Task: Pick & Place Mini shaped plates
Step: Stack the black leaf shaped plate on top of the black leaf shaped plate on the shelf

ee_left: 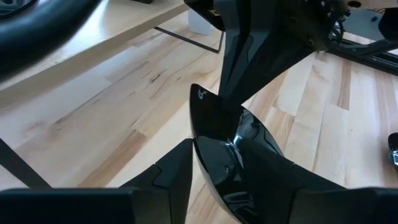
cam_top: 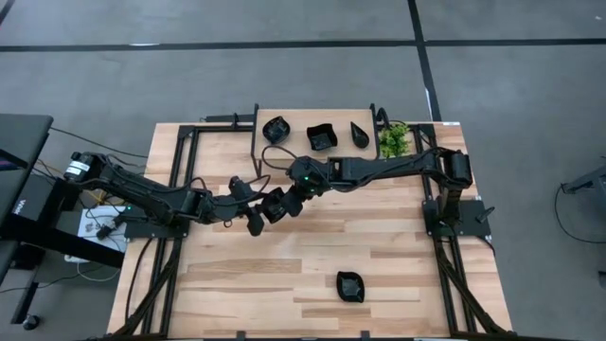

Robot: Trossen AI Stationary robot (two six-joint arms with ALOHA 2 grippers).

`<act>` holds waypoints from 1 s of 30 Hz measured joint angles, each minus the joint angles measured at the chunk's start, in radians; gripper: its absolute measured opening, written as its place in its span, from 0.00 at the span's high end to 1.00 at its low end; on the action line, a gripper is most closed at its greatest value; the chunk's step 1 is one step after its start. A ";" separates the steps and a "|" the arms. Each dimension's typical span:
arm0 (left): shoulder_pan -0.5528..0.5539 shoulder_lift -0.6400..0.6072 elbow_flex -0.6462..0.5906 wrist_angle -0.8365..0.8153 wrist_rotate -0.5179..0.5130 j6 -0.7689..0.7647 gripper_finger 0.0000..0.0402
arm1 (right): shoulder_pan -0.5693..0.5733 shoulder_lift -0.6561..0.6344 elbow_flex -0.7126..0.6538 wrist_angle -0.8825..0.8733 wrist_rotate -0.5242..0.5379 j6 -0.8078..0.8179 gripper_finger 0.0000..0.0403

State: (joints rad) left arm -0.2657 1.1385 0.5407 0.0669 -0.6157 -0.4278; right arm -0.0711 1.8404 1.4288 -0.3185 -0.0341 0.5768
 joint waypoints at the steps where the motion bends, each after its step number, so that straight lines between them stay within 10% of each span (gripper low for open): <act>1: 0.000 0.000 0.000 0.000 -0.003 0.000 0.66 | 0.000 0.000 0.000 0.000 -0.001 0.000 1.00; 30: 0.000 0.000 0.000 -0.001 -0.009 0.004 0.91 | 0.000 0.000 0.000 -0.007 -0.024 -0.009 1.00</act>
State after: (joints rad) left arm -0.2653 1.1381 0.5404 0.0662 -0.6247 -0.4240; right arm -0.0711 1.8404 1.4288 -0.3254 -0.0580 0.5682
